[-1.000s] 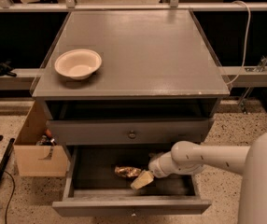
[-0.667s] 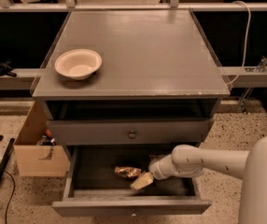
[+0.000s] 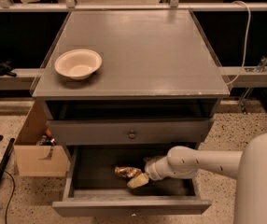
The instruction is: Pick orange can from middle drawer and place on counter
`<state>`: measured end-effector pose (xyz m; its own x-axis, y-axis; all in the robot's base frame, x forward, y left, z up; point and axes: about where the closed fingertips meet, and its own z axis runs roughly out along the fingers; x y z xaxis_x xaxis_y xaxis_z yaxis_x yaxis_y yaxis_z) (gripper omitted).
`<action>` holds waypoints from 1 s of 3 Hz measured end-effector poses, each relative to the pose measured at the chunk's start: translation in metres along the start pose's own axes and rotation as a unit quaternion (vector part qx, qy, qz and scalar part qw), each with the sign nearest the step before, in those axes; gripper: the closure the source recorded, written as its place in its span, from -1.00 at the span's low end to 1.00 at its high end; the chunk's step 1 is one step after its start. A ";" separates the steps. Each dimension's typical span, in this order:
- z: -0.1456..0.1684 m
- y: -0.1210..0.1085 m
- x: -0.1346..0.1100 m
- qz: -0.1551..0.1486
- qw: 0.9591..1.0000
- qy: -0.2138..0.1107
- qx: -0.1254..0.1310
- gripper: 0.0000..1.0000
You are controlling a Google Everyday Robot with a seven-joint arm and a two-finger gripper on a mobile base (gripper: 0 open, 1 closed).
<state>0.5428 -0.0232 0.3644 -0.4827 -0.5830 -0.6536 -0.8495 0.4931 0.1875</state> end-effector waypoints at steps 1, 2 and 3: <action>0.000 0.000 0.000 0.000 1.000 0.000 0.000 -0.20; 0.000 0.000 0.000 0.000 1.000 0.000 0.000 0.28; 0.000 0.000 0.000 0.000 1.000 0.000 0.000 0.74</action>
Offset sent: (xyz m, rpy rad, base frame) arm 0.0000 0.0000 0.0000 0.0000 0.0000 0.0000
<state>0.5428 -0.0231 0.3643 -0.4827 -0.5830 -0.6536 -0.8495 0.4930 0.1876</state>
